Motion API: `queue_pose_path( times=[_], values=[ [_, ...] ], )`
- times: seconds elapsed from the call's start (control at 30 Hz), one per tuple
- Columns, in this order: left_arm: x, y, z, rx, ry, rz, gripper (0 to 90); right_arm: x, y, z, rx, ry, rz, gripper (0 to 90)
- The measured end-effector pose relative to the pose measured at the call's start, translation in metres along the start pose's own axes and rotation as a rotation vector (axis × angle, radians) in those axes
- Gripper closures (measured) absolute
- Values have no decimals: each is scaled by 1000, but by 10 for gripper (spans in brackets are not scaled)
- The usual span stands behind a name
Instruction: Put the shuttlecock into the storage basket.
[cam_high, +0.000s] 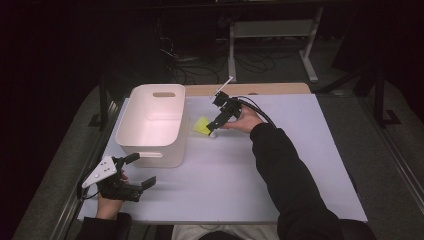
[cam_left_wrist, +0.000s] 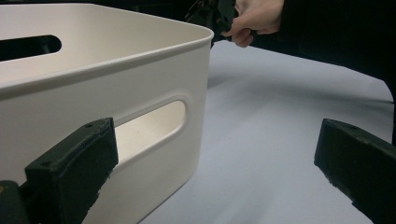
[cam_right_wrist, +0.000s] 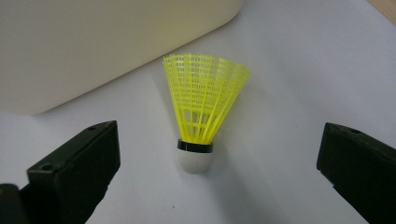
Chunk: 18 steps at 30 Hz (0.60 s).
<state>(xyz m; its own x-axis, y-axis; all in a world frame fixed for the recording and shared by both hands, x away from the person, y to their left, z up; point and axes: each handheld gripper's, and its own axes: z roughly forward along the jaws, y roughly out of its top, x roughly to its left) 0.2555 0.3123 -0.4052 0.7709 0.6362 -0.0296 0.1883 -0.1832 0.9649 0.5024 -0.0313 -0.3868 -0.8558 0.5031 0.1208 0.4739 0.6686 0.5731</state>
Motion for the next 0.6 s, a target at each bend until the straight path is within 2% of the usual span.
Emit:
queue_pose_path(
  times=[0.6],
  values=[
    [0,0,0,1,-2,0,0,-4,-16,28,28,37,14,0]
  ],
)
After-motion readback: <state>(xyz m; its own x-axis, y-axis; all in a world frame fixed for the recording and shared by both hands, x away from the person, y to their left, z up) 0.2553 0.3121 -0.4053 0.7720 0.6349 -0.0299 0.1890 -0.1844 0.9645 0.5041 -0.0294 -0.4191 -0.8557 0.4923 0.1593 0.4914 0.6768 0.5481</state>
